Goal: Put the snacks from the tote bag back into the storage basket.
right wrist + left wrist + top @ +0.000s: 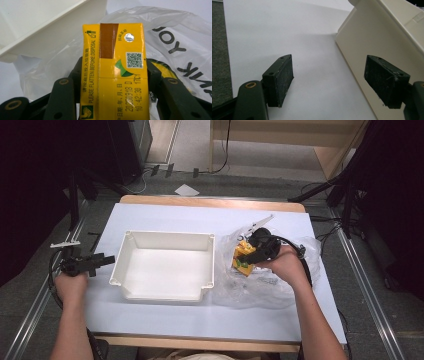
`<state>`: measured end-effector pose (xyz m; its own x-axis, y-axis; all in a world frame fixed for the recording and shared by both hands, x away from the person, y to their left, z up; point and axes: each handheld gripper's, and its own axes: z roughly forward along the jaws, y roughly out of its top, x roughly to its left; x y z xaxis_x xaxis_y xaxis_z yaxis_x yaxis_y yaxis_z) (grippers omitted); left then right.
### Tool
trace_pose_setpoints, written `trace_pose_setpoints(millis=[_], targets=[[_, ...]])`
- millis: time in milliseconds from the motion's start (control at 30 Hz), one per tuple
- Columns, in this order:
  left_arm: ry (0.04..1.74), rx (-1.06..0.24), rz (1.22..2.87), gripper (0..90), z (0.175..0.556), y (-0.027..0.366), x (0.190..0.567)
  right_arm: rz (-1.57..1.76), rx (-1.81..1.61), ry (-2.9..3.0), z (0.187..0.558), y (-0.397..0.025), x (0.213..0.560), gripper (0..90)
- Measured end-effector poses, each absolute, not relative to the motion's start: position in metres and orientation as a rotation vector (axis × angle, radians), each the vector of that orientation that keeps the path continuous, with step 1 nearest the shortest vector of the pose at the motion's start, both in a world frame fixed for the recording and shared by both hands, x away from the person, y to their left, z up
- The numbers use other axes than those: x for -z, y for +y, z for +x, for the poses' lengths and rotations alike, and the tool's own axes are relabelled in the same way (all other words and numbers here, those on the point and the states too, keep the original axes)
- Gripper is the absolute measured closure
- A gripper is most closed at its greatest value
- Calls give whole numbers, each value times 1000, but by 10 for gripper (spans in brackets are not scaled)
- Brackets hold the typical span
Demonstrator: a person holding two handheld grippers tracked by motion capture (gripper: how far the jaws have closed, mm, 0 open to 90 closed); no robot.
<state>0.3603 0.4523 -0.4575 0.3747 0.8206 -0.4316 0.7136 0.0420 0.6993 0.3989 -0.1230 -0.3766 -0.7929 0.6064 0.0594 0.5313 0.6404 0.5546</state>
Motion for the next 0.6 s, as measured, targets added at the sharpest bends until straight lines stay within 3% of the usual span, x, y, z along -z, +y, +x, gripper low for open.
trace_pose_setpoints(millis=[600], targets=[[1374, -142, 1697, 246, 360, 453, 458, 941, -868, 2725, 397, -120, 358, 523]])
